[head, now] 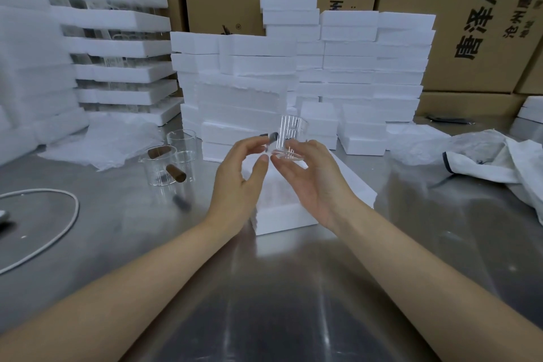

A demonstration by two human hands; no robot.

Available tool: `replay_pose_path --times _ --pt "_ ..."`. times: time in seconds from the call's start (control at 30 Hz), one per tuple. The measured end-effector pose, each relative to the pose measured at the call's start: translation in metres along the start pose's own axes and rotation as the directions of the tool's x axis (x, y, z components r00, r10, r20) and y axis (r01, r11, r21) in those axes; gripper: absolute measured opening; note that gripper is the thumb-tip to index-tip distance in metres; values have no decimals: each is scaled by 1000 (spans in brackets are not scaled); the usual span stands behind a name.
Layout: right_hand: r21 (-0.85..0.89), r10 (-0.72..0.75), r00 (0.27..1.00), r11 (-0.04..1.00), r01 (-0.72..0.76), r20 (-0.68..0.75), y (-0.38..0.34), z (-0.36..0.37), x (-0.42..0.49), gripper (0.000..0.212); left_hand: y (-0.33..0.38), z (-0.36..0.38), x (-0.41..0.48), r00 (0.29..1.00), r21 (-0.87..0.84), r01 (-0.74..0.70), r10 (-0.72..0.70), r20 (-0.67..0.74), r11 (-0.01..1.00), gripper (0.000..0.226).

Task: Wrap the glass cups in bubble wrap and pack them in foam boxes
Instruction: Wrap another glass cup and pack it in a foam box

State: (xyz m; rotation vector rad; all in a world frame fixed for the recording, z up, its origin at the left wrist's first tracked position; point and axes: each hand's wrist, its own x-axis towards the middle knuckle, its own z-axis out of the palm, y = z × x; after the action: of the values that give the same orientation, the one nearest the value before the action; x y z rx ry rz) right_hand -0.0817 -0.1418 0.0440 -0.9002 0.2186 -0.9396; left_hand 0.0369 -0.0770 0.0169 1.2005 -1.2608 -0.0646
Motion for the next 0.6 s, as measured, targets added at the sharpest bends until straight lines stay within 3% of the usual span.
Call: replay_pose_path --times 0.17,0.6 --pt "-59 8 999 998 -10 -39 0 -4 2 26 -5 -5 3 997 -59 83 -83 -4 995 20" --pt "-91 11 999 996 -15 -44 2 -6 4 23 -9 -4 4 991 -107 126 -130 -28 986 22"
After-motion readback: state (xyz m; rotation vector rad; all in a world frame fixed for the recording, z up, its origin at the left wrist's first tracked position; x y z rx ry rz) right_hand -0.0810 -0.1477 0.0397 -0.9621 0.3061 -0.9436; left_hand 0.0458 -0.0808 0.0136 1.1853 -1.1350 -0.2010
